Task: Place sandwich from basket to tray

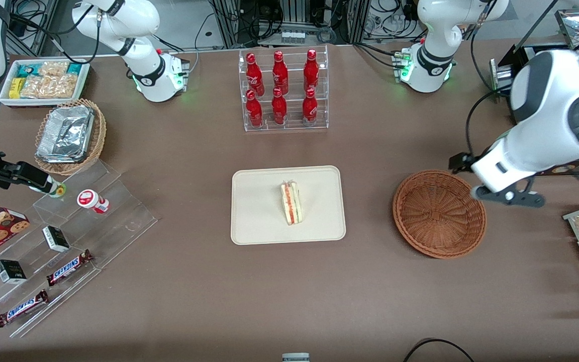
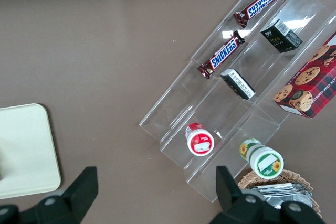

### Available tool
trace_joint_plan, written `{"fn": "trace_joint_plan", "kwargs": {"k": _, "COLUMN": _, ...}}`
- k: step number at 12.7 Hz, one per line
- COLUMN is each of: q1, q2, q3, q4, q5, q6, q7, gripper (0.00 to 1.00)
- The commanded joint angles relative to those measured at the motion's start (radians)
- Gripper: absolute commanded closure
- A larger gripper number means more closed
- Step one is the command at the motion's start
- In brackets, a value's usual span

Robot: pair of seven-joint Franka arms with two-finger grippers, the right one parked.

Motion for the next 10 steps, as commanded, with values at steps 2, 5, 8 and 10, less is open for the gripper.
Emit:
{"fn": "trace_joint_plan", "kwargs": {"k": 2, "q1": 0.004, "q2": -0.111, "q3": 0.055, "q4": -0.037, "q5": -0.016, "q6": -0.071, "q7": 0.038, "gripper": 0.00}}
{"fn": "trace_joint_plan", "kwargs": {"k": 5, "q1": 0.004, "q2": -0.174, "q3": 0.089, "q4": -0.032, "q5": -0.016, "q6": -0.136, "q7": 0.048, "gripper": 0.00}}
{"fn": "trace_joint_plan", "kwargs": {"k": 8, "q1": 0.004, "q2": -0.191, "q3": 0.118, "q4": -0.020, "q5": -0.018, "q6": -0.182, "q7": 0.048, "gripper": 0.00}}
{"fn": "trace_joint_plan", "kwargs": {"k": 10, "q1": 0.004, "q2": -0.202, "q3": 0.121, "q4": -0.005, "q5": -0.016, "q6": -0.209, "q7": 0.048, "gripper": 0.00}}
